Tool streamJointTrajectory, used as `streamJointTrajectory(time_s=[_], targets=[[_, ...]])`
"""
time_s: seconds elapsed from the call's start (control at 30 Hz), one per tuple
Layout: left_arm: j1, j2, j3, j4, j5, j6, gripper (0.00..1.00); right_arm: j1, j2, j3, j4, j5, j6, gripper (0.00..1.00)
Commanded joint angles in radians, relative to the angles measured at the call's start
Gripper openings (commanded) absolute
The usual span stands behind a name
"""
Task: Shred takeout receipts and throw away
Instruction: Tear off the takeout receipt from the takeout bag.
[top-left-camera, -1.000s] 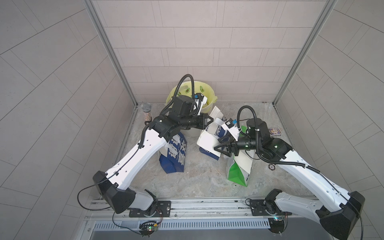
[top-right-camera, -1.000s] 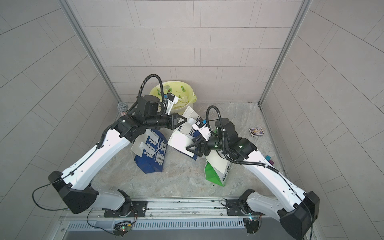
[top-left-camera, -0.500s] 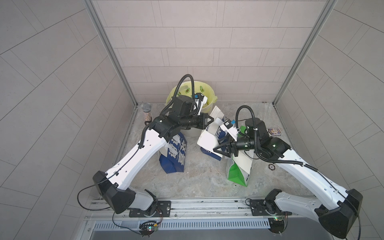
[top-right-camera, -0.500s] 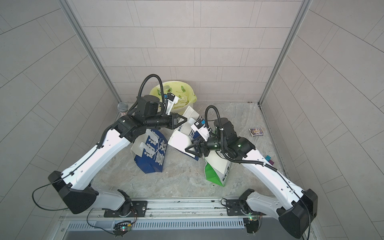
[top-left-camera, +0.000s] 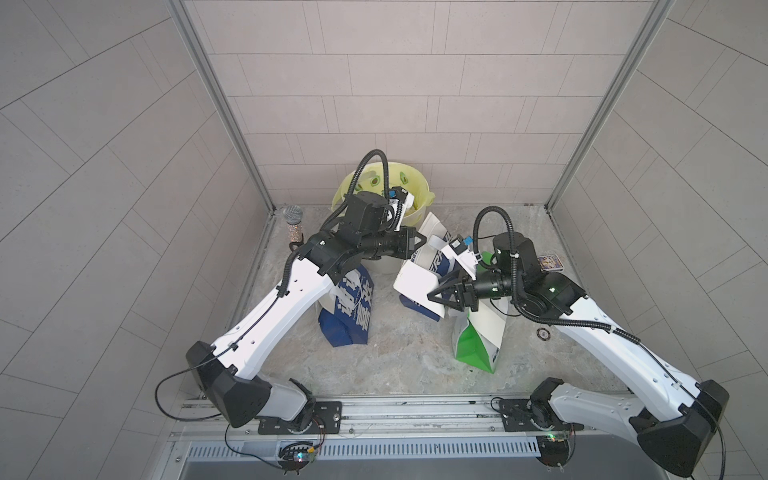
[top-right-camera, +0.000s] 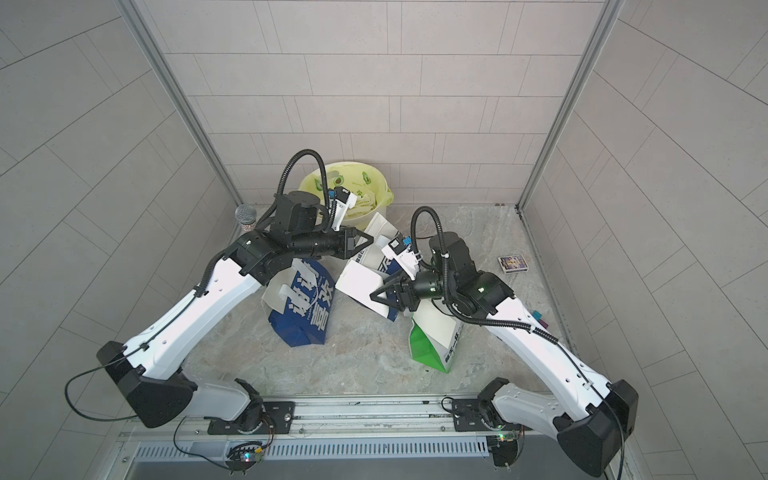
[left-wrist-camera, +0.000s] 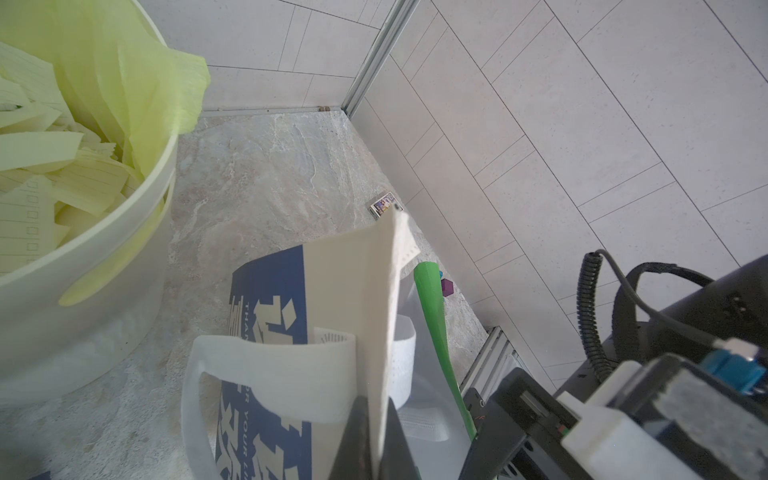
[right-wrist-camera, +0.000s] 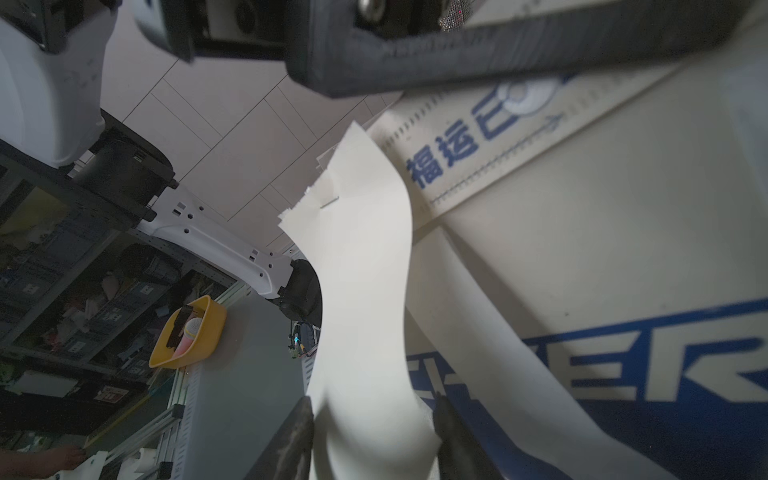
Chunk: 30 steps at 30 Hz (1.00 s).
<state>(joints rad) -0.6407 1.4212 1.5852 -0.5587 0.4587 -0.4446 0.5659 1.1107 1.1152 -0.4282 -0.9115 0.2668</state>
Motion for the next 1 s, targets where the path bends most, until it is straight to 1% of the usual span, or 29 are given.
streamJointTrajectory(time_s=[0.0,0.1,0.27,0.33,0.47,0.8,0.97], targets=[[0.006,-0.021,-0.004,0.045,-0.001,0.020,0.00,0.009,0.001,0.025,-0.003,0.001,-0.011,0.41],[0.006,-0.019,-0.008,0.039,-0.002,0.024,0.00,0.009,0.009,0.032,0.001,0.018,-0.011,0.30],[0.005,-0.006,-0.016,0.010,-0.016,0.035,0.00,0.019,0.023,0.058,-0.008,0.019,-0.021,0.07],[0.006,0.004,-0.016,-0.009,-0.027,0.036,0.00,0.027,0.028,0.069,-0.017,0.019,-0.037,0.00],[0.004,0.021,-0.029,-0.027,-0.047,0.032,0.00,0.050,0.026,0.078,-0.024,0.014,-0.070,0.00],[0.016,0.075,-0.108,-0.011,-0.067,0.021,0.00,0.103,0.005,0.082,0.005,-0.014,-0.091,0.00],[0.017,0.093,-0.131,-0.002,-0.074,0.016,0.00,0.111,-0.004,0.076,0.004,-0.027,-0.092,0.00]])
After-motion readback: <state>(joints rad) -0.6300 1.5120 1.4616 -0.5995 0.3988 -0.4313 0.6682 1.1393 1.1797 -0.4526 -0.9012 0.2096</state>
